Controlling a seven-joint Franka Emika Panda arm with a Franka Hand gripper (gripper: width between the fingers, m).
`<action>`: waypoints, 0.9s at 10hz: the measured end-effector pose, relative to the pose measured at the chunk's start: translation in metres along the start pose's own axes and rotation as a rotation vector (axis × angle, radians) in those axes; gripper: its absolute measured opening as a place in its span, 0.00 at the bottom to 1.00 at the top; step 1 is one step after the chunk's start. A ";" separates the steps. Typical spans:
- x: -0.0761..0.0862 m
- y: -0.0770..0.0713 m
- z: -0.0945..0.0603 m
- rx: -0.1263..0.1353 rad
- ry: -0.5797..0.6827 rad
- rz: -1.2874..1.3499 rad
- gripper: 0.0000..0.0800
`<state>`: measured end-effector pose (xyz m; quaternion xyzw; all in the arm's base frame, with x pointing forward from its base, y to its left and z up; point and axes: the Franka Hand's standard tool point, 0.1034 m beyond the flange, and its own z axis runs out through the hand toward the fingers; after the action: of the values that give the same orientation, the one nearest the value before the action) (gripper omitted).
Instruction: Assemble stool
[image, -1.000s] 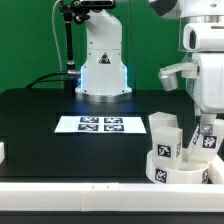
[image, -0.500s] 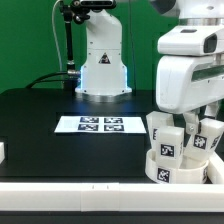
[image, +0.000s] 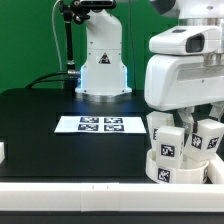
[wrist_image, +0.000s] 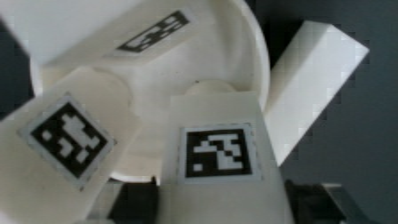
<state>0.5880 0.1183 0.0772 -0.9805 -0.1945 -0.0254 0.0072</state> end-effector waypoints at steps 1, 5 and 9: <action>0.000 0.001 0.000 0.000 0.028 0.121 0.43; -0.003 0.000 0.002 0.020 0.064 0.572 0.43; -0.003 0.000 0.002 0.045 0.057 0.915 0.43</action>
Offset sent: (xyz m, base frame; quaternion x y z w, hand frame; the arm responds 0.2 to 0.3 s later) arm -0.0148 0.0057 -0.0075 0.0012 0.0199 0.2929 0.9559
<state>0.5851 0.1174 0.0752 -0.9642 0.2582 -0.0424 0.0443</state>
